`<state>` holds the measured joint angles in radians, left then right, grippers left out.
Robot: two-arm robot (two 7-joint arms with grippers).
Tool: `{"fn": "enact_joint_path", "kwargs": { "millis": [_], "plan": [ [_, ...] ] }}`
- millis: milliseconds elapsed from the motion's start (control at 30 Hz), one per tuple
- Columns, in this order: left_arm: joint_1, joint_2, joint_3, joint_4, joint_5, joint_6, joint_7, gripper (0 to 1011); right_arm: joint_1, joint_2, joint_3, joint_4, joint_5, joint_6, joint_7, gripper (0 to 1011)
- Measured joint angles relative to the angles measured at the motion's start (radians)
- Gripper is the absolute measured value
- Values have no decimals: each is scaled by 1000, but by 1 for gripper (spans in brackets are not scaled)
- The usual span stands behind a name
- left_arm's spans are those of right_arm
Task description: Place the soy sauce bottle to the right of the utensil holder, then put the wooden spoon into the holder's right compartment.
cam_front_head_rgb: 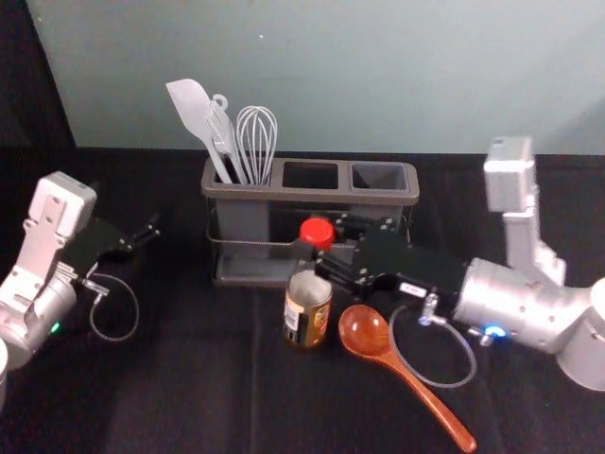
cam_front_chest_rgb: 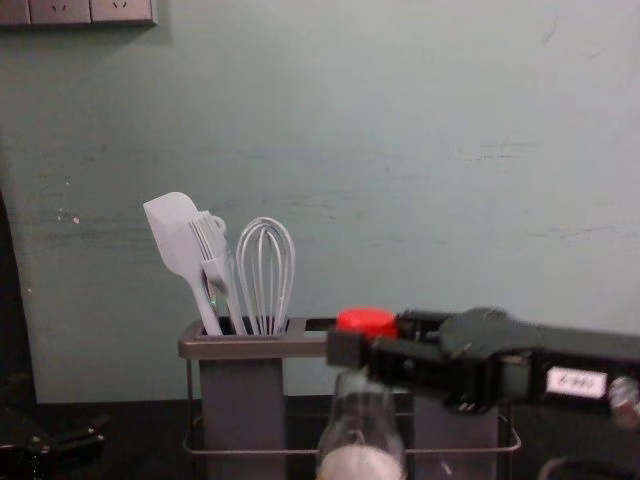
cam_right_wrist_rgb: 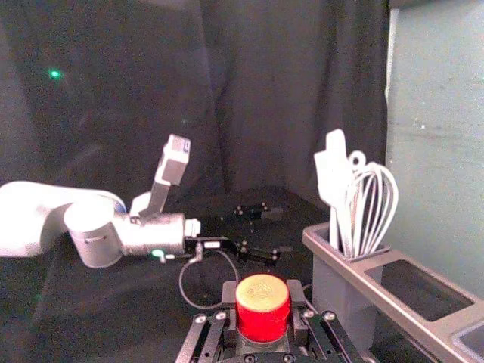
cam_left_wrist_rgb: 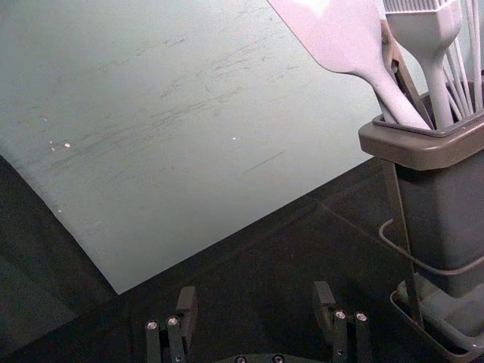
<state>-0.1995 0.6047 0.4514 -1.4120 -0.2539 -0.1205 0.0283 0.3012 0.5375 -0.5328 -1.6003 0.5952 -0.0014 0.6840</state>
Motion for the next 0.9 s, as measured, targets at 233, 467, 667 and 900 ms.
{"fn": "enact_joint_path", "kwargs": {
  "millis": [233,467,667,900],
  "plan": [
    [0,0,0,0,0,0,0,1005,-53,81,58,-100,52,1,-15,388],
    [0,0,0,0,0,0,0,1005,-142,183,147,-172,92,-35,-37,388],
    [0,0,0,0,0,0,0,1005,-218,246,230,-188,111,-65,-62,388],
    [0,0,0,0,0,0,0,1005,-253,265,303,-143,103,-93,-85,388]
  ]
}}
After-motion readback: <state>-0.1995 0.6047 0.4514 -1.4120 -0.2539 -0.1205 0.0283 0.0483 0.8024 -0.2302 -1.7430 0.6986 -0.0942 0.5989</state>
